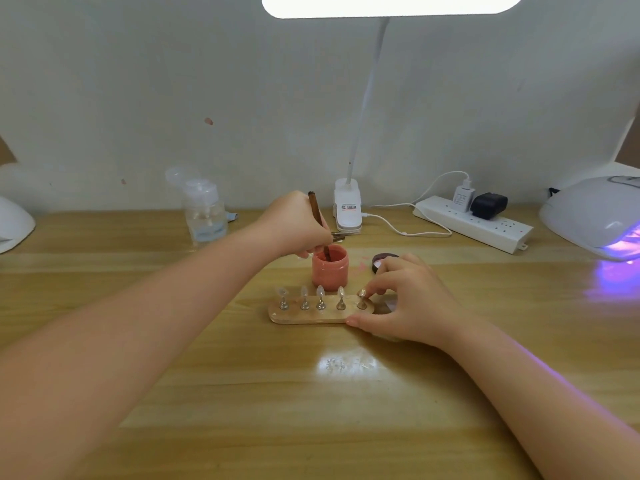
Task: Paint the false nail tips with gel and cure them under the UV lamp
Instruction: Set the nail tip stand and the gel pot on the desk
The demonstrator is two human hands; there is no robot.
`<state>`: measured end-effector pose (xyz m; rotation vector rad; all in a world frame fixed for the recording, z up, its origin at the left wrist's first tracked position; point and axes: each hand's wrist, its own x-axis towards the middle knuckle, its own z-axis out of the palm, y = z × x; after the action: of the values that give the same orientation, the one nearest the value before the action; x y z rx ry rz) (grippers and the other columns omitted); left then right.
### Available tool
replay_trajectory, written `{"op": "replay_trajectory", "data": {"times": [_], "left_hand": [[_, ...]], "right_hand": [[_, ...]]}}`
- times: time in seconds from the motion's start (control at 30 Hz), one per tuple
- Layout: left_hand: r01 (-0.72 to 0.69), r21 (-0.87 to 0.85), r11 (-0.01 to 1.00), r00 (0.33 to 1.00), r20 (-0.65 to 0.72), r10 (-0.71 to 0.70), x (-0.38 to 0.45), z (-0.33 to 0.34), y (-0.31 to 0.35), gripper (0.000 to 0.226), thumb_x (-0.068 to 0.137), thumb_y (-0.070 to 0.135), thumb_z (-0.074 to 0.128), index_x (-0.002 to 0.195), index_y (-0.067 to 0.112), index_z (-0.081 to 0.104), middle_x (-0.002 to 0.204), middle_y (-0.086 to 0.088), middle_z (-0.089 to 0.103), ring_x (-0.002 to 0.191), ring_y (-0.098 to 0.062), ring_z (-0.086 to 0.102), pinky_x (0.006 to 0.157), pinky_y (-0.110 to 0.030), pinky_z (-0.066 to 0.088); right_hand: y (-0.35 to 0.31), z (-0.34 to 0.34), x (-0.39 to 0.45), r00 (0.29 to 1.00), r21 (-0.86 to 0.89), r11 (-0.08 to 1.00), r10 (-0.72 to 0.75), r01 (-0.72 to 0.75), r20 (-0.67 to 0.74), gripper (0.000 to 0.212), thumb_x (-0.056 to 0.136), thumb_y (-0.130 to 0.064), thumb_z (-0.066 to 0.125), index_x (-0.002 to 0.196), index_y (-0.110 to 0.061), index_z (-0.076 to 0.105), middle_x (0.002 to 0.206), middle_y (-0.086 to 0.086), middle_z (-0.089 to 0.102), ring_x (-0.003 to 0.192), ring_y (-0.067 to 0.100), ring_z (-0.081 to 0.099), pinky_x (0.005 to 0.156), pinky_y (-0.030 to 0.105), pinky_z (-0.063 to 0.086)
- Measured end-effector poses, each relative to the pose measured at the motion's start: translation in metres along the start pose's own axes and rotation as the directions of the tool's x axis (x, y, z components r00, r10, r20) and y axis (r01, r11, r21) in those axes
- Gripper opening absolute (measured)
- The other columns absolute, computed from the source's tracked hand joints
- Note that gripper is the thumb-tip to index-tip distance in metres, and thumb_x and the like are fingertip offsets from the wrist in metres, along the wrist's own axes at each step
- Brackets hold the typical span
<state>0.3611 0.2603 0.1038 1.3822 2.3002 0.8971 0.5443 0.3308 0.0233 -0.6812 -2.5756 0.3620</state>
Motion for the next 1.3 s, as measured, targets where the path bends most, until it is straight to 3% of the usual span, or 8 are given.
{"op": "replay_trajectory", "data": {"times": [0.1,0.27,0.5,0.77,0.93,1.0,1.17,1.3], "left_hand": [[0.017,-0.057,0.998,1.0,-0.02,-0.018,-0.002,-0.003,-0.004,0.007,0.081,0.007,0.064,0.078,0.004,0.07,0.068,-0.006,0.069,0.065,-0.017,0.066,0.062,-0.028,0.058],[0.025,-0.272,0.962,0.975,-0.206,-0.083,-0.005,-0.022,-0.017,0.007,0.082,0.009,0.065,0.077,0.007,0.069,0.056,0.002,0.067,0.047,-0.003,0.061,0.045,-0.017,0.047],[0.073,-0.395,0.916,0.977,-0.154,-0.144,-0.013,-0.028,-0.035,0.014,0.086,0.007,0.065,0.072,0.01,0.065,0.057,0.0,0.067,0.049,-0.008,0.058,0.047,-0.02,0.046],[-0.006,-0.438,0.899,0.975,-0.201,-0.091,-0.019,-0.025,-0.042,0.009,0.085,0.008,0.067,0.076,0.01,0.069,0.057,0.002,0.068,0.05,-0.005,0.06,0.048,-0.02,0.048],[-0.031,-0.504,0.863,0.951,-0.279,-0.129,-0.03,-0.022,-0.055,0.011,0.086,0.006,0.063,0.075,0.01,0.067,0.054,0.004,0.066,0.049,-0.007,0.057,0.046,-0.02,0.046],[-0.085,-0.588,0.805,0.941,-0.313,-0.129,-0.038,-0.02,-0.061,0.012,0.087,0.007,0.063,0.076,0.01,0.066,0.056,0.003,0.066,0.051,-0.008,0.057,0.047,-0.02,0.048],[-0.245,-0.819,0.518,0.919,-0.366,-0.144,-0.061,0.001,-0.069,0.008,0.092,0.005,0.061,0.092,0.011,0.066,0.064,0.0,0.069,0.057,-0.01,0.063,0.054,-0.022,0.053],[-0.301,-0.857,0.419,0.911,-0.389,-0.141,-0.072,0.009,-0.074,0.01,0.092,0.005,0.061,0.096,0.01,0.068,0.071,-0.005,0.07,0.064,-0.013,0.065,0.06,-0.024,0.055]], "right_hand": [[0.0,-0.001,0.001,1.0,-0.017,1.0,-0.002,0.002,0.011,0.05,0.059,-0.07,0.071,0.092,-0.032,0.074,0.087,-0.015,0.053,0.098,0.008,0.04,0.086,0.025,0.034],[-0.001,-0.002,0.001,1.0,-0.031,1.0,0.006,-0.006,0.021,0.051,0.06,-0.072,0.07,0.092,-0.032,0.074,0.086,-0.014,0.054,0.098,0.008,0.041,0.083,0.023,0.033],[-0.004,-0.003,0.0,1.0,-0.036,0.999,0.017,-0.016,0.024,0.051,0.06,-0.071,0.07,0.091,-0.031,0.075,0.087,-0.012,0.057,0.101,0.01,0.043,0.086,0.026,0.036],[-0.002,-0.003,0.0,1.0,-0.041,0.999,0.007,-0.006,0.023,0.054,0.061,-0.072,0.068,0.093,-0.03,0.076,0.087,-0.012,0.06,0.1,0.009,0.043,0.088,0.026,0.037],[-0.002,-0.004,-0.002,0.999,-0.052,0.998,-0.038,0.039,0.023,0.054,0.067,-0.073,0.062,0.096,-0.029,0.077,0.088,-0.013,0.063,0.096,0.008,0.043,0.087,0.024,0.035],[-0.001,-0.005,-0.005,0.999,-0.046,0.998,-0.04,0.041,0.021,0.051,0.072,-0.07,0.059,0.098,-0.03,0.076,0.089,-0.013,0.063,0.097,0.009,0.044,0.087,0.024,0.035],[-0.008,-0.002,-0.014,0.984,-0.131,0.983,-0.142,0.128,-0.107,0.022,0.084,-0.045,0.068,0.089,-0.026,0.079,0.08,-0.008,0.068,0.089,0.018,0.053,0.081,0.03,0.04],[-0.015,0.003,-0.014,0.974,-0.15,0.983,-0.132,0.105,-0.185,0.014,0.081,-0.033,0.075,0.078,-0.02,0.079,0.077,-0.005,0.07,0.084,0.023,0.057,0.078,0.037,0.045]]}}
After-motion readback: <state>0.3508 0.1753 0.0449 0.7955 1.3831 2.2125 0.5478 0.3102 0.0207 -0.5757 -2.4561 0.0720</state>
